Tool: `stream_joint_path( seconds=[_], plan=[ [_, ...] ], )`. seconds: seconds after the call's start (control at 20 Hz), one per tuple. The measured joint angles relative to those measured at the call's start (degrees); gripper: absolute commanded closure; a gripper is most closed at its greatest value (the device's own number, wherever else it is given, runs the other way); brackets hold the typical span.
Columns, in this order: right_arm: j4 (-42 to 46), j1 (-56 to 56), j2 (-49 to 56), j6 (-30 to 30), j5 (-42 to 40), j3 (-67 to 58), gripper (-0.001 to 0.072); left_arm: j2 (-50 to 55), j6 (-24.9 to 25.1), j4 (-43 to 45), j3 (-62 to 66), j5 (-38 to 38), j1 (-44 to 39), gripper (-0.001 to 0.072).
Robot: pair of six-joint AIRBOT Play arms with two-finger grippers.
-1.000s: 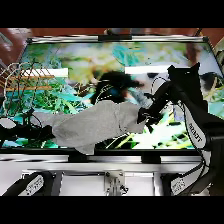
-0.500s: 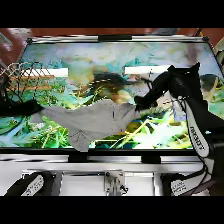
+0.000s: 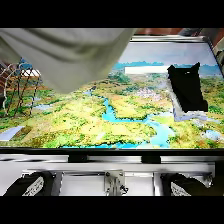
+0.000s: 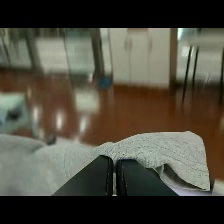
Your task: Fold the shirts.
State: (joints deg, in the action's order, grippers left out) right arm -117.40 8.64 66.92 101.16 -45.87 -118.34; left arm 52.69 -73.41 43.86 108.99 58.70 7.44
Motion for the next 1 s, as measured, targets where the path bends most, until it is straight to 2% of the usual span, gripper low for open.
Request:
stream_joint_path(
  seconds=[0.1, 0.2, 0.3, 0.6, 0.7, 0.8, 0.85, 0.9, 0.95, 1.0],
  plan=[
    [1.7, 0.0, -4.7, 0.1, 4.6, -1.4, 0.0642, -0.1, -2.6, 1.4, 3.4, 2.0, -0.3, 0.0668],
    [2.8, 0.0, -7.8, 0.2, 4.1, -2.1, 0.0642, 0.2, -4.9, 4.0, 3.3, 5.8, -0.5, 0.0668],
    [3.5, 0.0, -9.4, 0.1, -1.9, -2.3, 0.0642, 1.0, -6.4, 7.6, 0.7, 8.0, -0.5, 0.0668],
    [9.0, 0.0, -10.8, -2.4, -30.3, 7.9, 0.0642, 8.8, -7.9, 13.4, -8.3, 8.9, -1.7, 0.0668],
    [11.2, 0.0, -10.9, -3.1, -36.2, 15.2, 0.0642, 13.8, -8.0, 14.1, -10.6, 9.1, -3.6, 0.0667],
    [11.8, 0.0, -11.0, -3.5, -38.1, 23.8, 0.0642, 19.9, -8.1, 14.4, -12.2, 8.9, -6.5, 0.0668],
    [11.8, 0.0, -11.0, -3.7, -37.8, 28.2, 0.0642, 23.4, -8.1, 14.3, -12.8, 8.8, -8.3, 0.0631],
    [11.5, 0.0, -10.9, -3.8, -36.4, 32.7, 0.0642, 26.8, -8.1, 14.4, -13.1, 8.5, -9.9, 0.0219],
    [11.0, 0.0, -11.0, -3.9, -34.8, 36.4, 0.0642, 30.3, -8.7, 14.4, -13.3, 7.9, -11.6, -0.0006],
    [10.6, 0.0, -11.0, -3.9, -32.9, 39.8, 0.0642, 33.2, -10.0, 14.4, -13.4, 8.4, -12.9, -0.0007]
  ],
)
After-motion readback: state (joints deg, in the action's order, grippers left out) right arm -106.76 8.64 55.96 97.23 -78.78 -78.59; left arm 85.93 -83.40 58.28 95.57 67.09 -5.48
